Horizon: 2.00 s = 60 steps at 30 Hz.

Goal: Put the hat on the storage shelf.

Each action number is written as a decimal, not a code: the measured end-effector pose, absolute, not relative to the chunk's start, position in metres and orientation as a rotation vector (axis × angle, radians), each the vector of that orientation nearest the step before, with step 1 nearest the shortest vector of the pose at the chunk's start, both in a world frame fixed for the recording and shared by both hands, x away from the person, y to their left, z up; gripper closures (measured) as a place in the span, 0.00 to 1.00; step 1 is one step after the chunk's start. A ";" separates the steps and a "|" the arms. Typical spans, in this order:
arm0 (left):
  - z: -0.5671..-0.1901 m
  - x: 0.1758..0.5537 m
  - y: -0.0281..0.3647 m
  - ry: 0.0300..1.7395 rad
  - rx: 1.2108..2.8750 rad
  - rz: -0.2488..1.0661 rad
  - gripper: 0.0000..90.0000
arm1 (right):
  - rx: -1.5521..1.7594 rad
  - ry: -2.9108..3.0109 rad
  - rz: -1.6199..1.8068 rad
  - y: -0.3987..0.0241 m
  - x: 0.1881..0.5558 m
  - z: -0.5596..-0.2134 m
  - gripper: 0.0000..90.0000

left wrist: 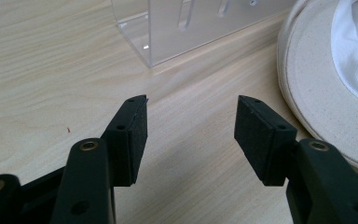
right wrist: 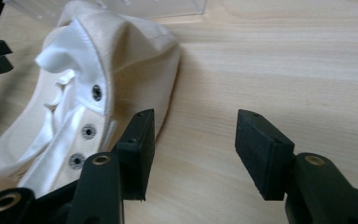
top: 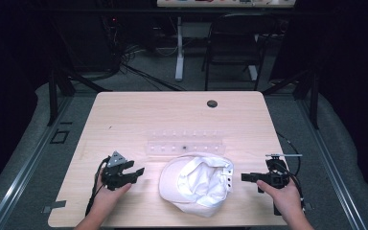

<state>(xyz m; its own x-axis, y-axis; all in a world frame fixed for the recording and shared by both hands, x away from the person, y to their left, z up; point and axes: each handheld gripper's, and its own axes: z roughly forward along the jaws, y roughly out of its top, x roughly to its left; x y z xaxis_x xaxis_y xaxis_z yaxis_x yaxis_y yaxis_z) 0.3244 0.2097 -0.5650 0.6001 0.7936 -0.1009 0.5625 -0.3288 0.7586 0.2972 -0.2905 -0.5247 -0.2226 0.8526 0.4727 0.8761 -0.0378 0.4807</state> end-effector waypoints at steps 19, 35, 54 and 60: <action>-0.566 0.325 0.209 1.075 2.043 0.374 0.49 | -1.764 -2.049 -1.111 -0.270 0.304 -0.514 0.49; -0.566 0.326 0.210 1.081 2.035 0.373 0.49 | -1.727 -1.969 -1.085 -0.240 0.316 -0.526 0.49; -0.567 0.326 0.210 1.083 2.027 0.378 0.49 | -1.665 -1.917 -1.115 -0.234 0.317 -0.510 0.58; -0.567 0.326 0.210 1.081 2.029 0.380 0.49 | -1.681 -1.892 -1.102 -0.234 0.319 -0.506 0.72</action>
